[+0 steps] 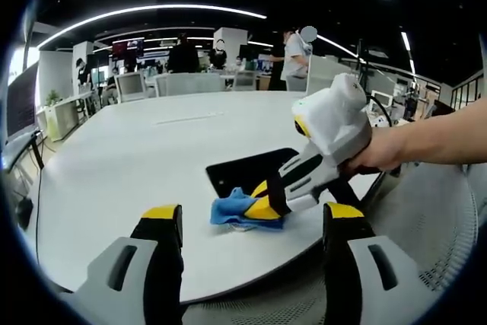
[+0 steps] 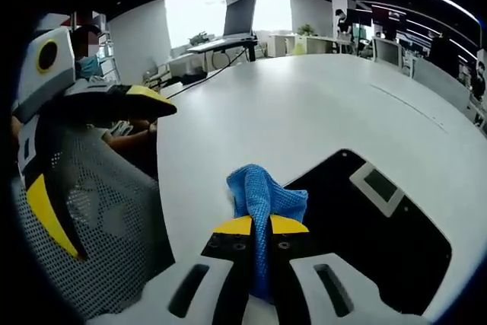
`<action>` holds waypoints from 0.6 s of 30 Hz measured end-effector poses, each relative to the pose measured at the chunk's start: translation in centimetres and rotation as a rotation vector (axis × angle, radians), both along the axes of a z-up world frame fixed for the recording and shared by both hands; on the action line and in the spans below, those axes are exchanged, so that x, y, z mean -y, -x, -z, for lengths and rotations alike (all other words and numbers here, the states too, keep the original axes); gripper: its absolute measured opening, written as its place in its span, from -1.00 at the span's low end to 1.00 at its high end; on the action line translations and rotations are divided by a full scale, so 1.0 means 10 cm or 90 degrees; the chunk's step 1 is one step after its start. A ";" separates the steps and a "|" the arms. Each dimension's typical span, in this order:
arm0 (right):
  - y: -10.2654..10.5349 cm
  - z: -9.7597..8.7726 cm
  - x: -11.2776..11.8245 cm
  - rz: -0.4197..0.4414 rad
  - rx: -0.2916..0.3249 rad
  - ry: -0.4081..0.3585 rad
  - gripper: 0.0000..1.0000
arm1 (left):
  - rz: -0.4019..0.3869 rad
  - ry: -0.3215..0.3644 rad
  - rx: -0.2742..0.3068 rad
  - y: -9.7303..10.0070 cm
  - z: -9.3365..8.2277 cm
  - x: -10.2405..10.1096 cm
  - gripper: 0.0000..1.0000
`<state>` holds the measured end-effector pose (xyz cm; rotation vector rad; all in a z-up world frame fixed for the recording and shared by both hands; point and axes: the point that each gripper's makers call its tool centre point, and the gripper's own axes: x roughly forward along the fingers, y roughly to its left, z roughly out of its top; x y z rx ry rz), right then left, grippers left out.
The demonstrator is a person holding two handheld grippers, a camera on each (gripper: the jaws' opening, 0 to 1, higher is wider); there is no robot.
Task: Wipe the mirror surface with the cleaning cloth until all visible marks leave the cleaned area.
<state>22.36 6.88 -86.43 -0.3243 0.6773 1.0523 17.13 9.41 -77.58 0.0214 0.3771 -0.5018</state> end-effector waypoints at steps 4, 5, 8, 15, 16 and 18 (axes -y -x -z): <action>0.00 0.00 0.00 -0.001 0.008 0.000 -0.99 | 0.000 0.000 0.000 0.00 0.00 0.00 0.47; 0.00 0.00 0.00 -0.001 0.011 0.002 -0.99 | 0.000 0.000 -0.001 0.00 0.00 0.00 0.47; 0.01 0.00 0.00 -0.004 0.013 0.009 -0.99 | 0.000 0.000 -0.001 0.00 0.00 0.00 0.47; -0.01 0.00 -0.01 -0.010 0.018 0.031 -1.00 | 0.000 0.000 -0.002 0.00 0.00 0.00 0.47; -0.01 0.00 -0.01 -0.011 0.016 0.033 -1.00 | 0.001 0.000 -0.002 -0.01 0.00 0.00 0.47; -0.06 0.00 0.01 0.011 0.009 0.027 -1.00 | 0.001 0.000 -0.001 -0.01 0.00 0.00 0.47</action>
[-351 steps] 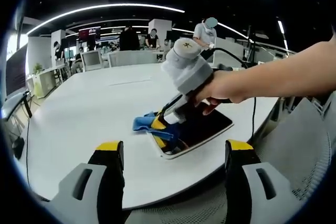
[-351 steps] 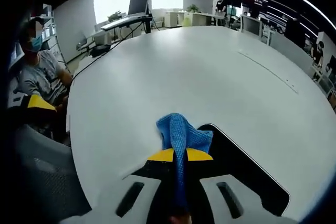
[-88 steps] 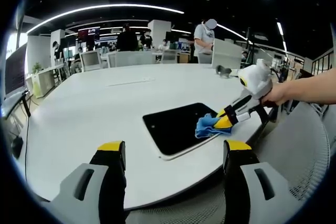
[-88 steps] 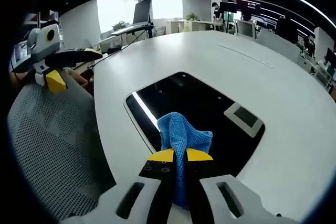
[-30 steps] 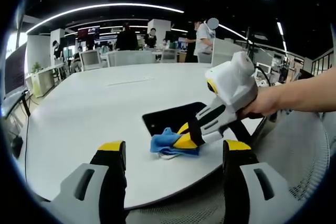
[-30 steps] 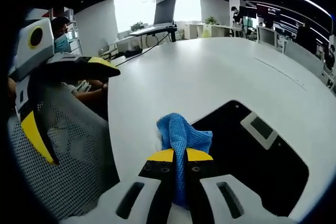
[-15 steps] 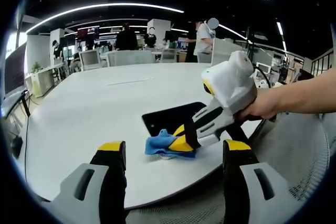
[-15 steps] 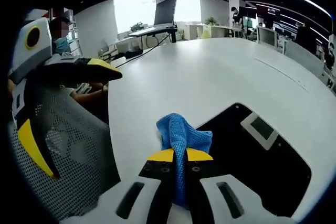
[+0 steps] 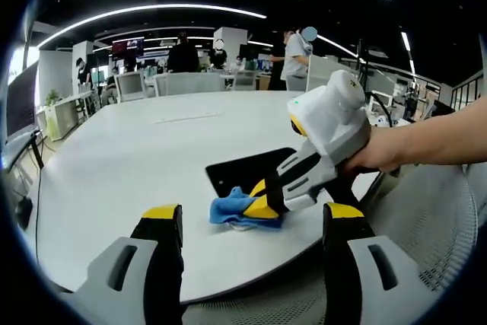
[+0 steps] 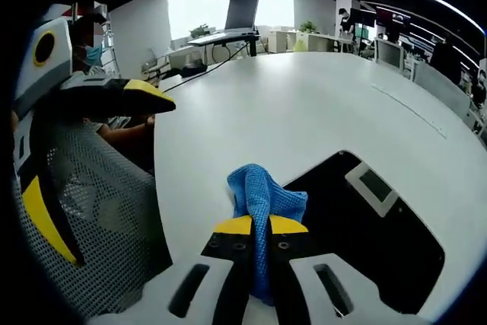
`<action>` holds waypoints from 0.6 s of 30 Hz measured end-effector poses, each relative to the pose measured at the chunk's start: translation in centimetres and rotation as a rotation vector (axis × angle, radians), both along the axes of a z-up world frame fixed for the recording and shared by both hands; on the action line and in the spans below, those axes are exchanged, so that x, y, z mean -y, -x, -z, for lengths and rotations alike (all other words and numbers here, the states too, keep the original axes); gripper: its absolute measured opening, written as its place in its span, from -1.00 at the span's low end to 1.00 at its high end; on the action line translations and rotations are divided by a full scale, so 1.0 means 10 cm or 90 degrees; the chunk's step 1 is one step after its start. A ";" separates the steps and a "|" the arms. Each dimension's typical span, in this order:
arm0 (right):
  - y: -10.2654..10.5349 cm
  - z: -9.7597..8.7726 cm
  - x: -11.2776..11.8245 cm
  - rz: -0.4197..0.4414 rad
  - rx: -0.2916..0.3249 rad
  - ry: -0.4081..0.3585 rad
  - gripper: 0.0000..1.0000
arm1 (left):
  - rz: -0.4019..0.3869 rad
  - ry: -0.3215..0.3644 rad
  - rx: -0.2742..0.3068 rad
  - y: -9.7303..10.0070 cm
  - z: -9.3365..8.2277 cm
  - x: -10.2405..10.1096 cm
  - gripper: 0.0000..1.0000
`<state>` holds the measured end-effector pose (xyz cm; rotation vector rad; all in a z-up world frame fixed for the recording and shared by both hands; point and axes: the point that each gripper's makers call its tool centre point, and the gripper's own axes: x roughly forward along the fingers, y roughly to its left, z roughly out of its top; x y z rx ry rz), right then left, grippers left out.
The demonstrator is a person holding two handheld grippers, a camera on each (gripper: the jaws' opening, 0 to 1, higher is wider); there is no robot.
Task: Wipe the mirror surface with the cleaning cloth until all visible marks leave the cleaned area.
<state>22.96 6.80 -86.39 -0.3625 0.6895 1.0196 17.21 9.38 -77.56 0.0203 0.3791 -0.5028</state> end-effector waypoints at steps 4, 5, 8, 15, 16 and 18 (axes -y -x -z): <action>-0.03 0.01 0.00 0.014 -0.007 -0.005 -1.00 | 0.000 0.001 0.001 0.00 0.00 0.00 0.47; -0.04 0.01 0.00 0.012 -0.009 -0.003 -1.00 | 0.000 0.001 0.000 0.00 0.00 0.00 0.47; -0.06 0.01 0.00 0.011 -0.008 0.001 -1.00 | 0.001 0.001 0.000 0.00 0.00 0.00 0.47; -0.17 0.01 0.00 0.014 0.003 0.015 -0.99 | 0.000 0.000 0.000 0.00 0.00 0.01 0.47; -0.18 0.01 0.00 0.017 0.004 0.015 -0.99 | 0.000 0.000 0.000 0.00 0.00 0.01 0.47; -0.23 0.00 0.00 0.034 0.003 0.012 -0.99 | 0.000 0.000 0.000 0.00 0.00 0.00 0.47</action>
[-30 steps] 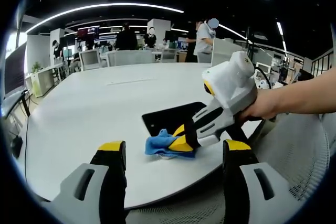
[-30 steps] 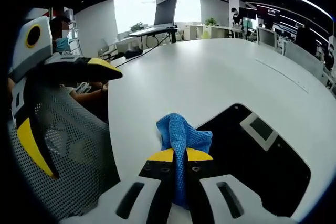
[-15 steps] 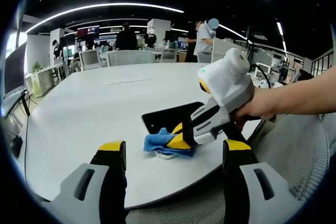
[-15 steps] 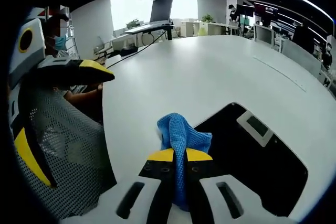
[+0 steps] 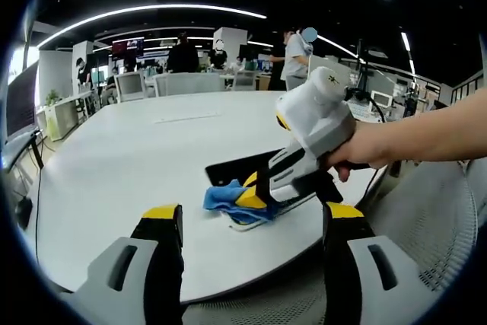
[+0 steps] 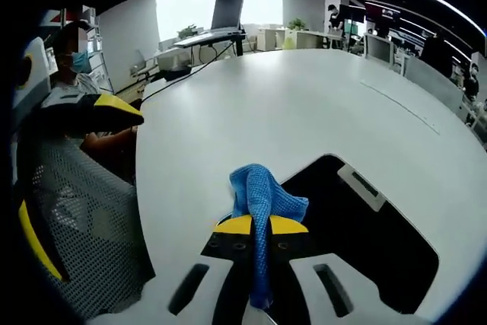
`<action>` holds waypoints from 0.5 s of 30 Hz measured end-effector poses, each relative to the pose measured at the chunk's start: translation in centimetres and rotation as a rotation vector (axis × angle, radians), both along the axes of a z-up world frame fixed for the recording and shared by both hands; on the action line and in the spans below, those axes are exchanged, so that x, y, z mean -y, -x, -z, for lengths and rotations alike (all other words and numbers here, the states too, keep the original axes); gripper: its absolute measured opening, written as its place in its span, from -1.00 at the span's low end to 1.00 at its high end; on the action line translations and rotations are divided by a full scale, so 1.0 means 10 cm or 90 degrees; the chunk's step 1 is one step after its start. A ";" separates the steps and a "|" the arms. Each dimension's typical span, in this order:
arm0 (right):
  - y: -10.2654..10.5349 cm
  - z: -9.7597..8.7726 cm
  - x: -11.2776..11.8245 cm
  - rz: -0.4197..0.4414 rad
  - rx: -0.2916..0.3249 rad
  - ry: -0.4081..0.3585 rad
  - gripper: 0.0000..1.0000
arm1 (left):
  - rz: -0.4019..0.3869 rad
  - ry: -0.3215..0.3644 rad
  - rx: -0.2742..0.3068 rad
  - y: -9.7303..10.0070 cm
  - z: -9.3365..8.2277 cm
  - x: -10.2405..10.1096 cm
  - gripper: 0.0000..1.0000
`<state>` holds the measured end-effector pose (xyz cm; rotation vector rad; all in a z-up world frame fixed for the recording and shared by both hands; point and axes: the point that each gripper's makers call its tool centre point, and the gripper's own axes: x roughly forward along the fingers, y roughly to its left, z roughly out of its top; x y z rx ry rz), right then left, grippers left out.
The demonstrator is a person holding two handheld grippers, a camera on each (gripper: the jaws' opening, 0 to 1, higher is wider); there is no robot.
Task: Wipe the mirror surface with the cleaning cloth until all visible marks leave the cleaned area.
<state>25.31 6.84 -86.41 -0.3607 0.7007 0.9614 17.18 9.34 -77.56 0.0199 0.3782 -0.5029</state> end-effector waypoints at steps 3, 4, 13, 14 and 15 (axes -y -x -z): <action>-0.07 0.00 -0.01 0.012 0.009 0.000 -0.99 | 0.000 0.000 0.000 0.00 0.00 0.00 0.47; -0.10 0.00 -0.01 0.019 0.009 0.000 -0.99 | 0.000 0.000 0.000 0.00 0.00 0.00 0.47; -0.26 -0.01 -0.02 0.039 0.004 0.010 -0.99 | -0.001 0.000 0.001 0.01 0.00 -0.01 0.47; -0.27 -0.01 -0.03 0.039 0.005 0.012 -0.99 | -0.001 0.000 0.001 0.01 -0.01 -0.01 0.47; -0.30 -0.01 -0.03 0.041 0.005 0.015 -0.99 | -0.001 0.000 0.001 0.01 -0.01 0.00 0.46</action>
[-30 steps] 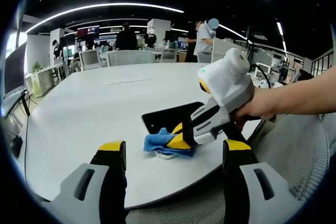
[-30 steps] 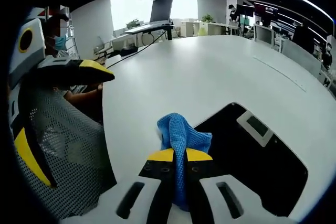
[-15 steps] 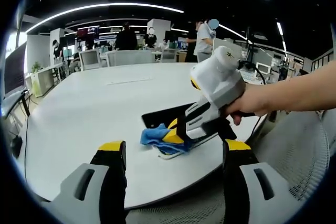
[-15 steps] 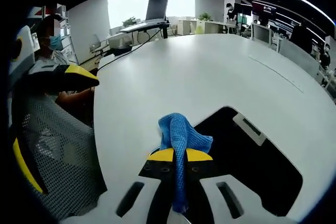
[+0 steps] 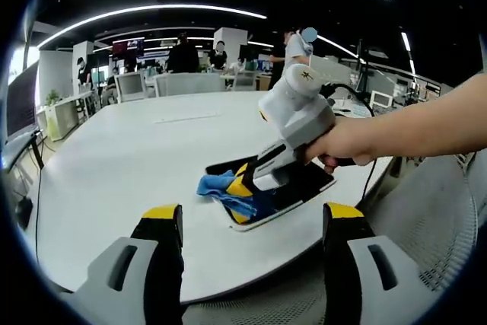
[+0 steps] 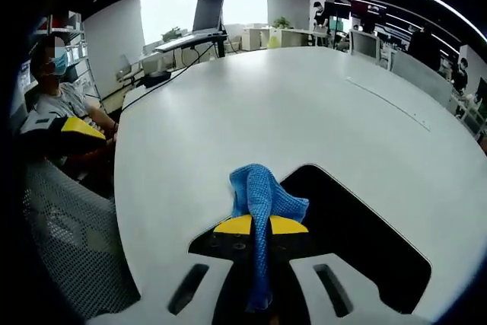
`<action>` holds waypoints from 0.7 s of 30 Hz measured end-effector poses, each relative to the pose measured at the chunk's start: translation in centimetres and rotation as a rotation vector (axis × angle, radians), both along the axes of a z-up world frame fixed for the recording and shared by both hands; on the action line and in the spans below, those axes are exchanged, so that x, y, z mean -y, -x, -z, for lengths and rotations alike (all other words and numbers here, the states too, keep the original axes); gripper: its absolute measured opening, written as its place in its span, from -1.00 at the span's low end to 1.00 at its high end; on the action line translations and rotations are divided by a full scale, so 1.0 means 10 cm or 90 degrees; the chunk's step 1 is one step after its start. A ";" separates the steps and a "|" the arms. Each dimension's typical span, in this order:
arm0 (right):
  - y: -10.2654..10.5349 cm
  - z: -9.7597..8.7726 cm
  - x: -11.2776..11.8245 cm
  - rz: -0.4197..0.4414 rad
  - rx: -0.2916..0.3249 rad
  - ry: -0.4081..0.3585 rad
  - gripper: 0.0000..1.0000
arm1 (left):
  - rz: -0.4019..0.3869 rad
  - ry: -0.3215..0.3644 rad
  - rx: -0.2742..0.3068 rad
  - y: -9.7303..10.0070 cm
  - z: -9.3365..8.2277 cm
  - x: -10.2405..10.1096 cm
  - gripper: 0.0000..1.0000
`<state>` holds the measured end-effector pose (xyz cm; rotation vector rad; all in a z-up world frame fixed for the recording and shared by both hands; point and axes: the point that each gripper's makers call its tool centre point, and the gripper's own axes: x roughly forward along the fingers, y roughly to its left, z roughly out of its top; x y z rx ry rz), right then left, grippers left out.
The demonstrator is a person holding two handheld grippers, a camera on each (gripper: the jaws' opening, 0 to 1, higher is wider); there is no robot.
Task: Wipe the mirror surface with the cleaning cloth until all visible marks leave the cleaned area.
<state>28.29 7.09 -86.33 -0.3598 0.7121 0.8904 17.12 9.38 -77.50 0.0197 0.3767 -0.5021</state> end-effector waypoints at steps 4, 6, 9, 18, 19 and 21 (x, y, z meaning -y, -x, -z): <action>-0.06 0.00 0.00 0.015 -0.002 0.001 -0.99 | 0.000 0.000 0.000 0.00 0.00 0.00 0.46; -0.10 0.00 0.00 0.020 -0.007 -0.001 -0.99 | -0.001 0.000 0.000 0.00 0.00 0.00 0.46; -0.15 0.01 0.01 0.024 -0.009 -0.004 -0.99 | -0.001 -0.001 0.000 0.00 0.00 0.00 0.46; -0.37 0.03 0.01 0.055 0.009 -0.001 -0.99 | 0.000 -0.001 -0.001 0.00 0.00 0.00 0.46; -0.38 0.03 0.01 0.057 0.012 0.001 -0.99 | -0.001 0.000 0.001 0.00 0.00 0.00 0.46; -0.41 0.02 0.01 0.071 0.013 -0.004 -0.99 | -0.002 -0.001 0.000 0.00 0.00 0.00 0.46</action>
